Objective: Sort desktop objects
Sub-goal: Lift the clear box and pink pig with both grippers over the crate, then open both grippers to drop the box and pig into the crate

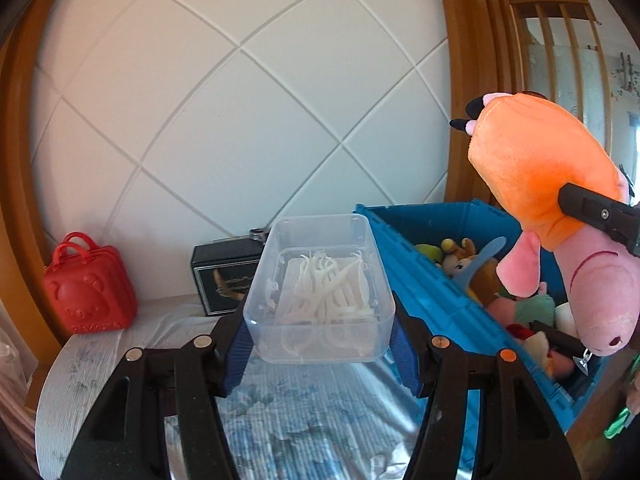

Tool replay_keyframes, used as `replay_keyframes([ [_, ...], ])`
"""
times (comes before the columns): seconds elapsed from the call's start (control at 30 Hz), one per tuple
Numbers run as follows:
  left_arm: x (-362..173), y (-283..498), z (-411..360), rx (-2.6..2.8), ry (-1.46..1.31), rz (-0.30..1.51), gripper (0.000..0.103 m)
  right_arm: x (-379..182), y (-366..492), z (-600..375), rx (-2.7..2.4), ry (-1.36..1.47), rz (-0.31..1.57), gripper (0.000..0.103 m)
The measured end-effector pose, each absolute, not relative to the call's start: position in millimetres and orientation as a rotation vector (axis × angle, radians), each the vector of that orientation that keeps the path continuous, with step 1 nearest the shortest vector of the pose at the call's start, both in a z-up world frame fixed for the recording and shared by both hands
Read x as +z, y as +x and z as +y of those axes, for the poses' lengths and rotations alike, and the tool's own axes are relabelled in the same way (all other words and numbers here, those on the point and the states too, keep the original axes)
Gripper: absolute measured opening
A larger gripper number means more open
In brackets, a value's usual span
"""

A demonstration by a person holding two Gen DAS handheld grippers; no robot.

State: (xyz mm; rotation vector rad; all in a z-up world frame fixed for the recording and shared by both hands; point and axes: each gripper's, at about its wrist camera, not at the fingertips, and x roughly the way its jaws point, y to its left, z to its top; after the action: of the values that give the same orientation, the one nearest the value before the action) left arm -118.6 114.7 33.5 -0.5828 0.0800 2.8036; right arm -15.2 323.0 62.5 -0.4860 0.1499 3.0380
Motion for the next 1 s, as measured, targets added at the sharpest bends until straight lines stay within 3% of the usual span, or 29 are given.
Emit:
replay_keyframes([
  [0.4, 34.1, -114.1, 311.9, 2.693, -0.667, 0.112, 0.059, 40.2, -21.4, 498.3, 2.854, -0.566, 0.004, 0.071],
  [0.83, 11.4, -122.4, 391.3, 2.71, -0.818, 0.223, 0.059, 0.7, -36.1, 542.3, 2.804, -0.81, 0.007, 0.074],
  [0.87, 11.5, -121.0, 392.8, 2.718, -0.819, 0.228, 0.061, -2.6, -38.1, 545.1, 2.8, -0.823, 0.003, 0.074],
  [0.97, 13.9, -116.9, 392.1, 2.739, -0.811, 0.219, 0.08, -6.3, -39.4, 548.2, 2.804, -0.837, -0.007, 0.076],
  [1.0, 15.2, -115.6, 390.7, 2.749, -0.801, 0.211, 0.081, -6.9, -39.0, 548.7, 2.802, -0.839, -0.011, 0.084],
])
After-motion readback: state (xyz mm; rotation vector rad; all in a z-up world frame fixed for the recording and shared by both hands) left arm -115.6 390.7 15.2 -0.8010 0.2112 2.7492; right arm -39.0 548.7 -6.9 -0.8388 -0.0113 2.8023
